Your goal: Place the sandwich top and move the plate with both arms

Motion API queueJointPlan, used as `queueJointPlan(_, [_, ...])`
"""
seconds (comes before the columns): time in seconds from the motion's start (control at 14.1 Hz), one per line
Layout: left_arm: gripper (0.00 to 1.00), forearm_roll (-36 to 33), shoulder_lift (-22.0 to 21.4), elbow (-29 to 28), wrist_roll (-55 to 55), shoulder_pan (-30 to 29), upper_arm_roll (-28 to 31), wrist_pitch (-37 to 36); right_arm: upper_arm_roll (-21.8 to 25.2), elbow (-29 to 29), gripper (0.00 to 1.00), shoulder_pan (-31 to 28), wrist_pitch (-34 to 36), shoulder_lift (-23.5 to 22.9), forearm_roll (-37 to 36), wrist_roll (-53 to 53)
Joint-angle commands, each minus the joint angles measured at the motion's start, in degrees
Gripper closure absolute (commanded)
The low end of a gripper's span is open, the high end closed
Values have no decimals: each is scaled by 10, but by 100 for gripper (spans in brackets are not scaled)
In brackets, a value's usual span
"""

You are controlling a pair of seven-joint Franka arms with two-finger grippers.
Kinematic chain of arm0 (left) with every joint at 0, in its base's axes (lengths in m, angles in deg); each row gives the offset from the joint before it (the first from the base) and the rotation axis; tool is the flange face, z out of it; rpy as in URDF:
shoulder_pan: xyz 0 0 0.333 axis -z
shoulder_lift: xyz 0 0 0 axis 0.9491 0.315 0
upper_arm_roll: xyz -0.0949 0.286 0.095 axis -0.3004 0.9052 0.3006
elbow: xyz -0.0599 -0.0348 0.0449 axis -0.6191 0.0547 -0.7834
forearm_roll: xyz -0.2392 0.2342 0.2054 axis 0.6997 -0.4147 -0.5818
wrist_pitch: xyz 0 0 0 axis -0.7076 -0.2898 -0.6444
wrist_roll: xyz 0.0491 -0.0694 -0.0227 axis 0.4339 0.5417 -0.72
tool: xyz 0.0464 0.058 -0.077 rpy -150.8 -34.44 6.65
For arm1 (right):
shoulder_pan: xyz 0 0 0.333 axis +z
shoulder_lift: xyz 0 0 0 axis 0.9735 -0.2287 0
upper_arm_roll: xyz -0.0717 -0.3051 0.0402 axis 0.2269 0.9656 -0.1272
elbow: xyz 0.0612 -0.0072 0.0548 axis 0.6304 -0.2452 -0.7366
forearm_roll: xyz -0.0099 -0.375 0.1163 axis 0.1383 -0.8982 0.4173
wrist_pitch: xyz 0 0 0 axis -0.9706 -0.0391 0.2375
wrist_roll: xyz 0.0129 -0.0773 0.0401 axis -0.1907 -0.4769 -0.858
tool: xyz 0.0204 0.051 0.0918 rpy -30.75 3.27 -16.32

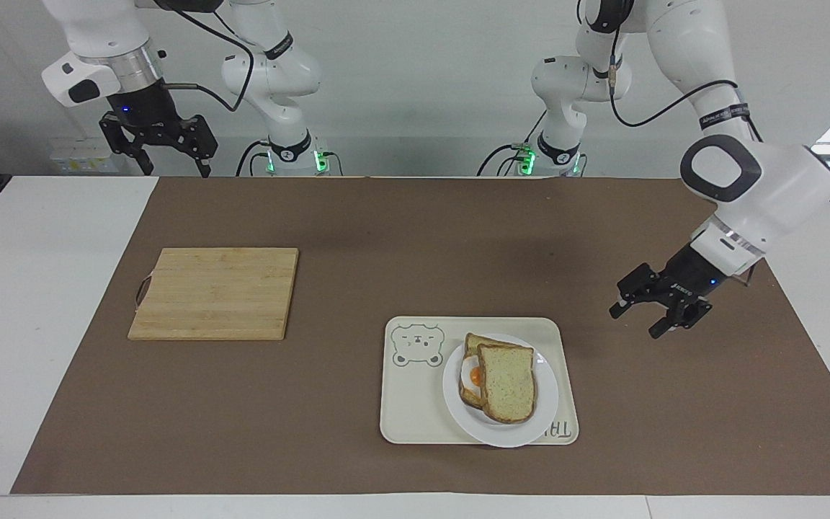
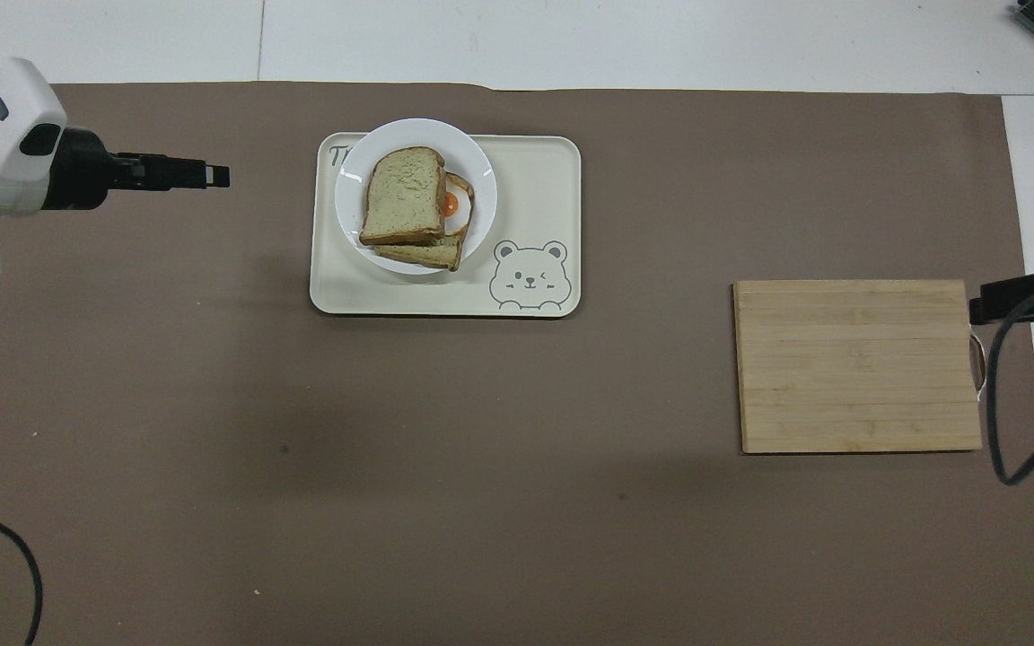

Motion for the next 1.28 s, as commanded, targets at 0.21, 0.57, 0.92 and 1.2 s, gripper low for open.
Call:
queueJointPlan(0.21, [0,-226,-78,85,-48,-1,-2,-184,-2,-11,0,-2,-3,8,-2,4])
queueJointPlan(0.57, [0,-315,-154,87,-52,-6,-1,-318,-2,-11,0,-2,-3,8,-2,4])
queueJointPlan(0.92, [0,-332,-146,163,-69,-9,-1,-422,-2,-11,0,-2,-4,8,-2,4])
queueJointPlan(1.2, [0,-299,-129,183,-166,-1,-7,-443,-2,-11,0,-2,-3,8,-2,4])
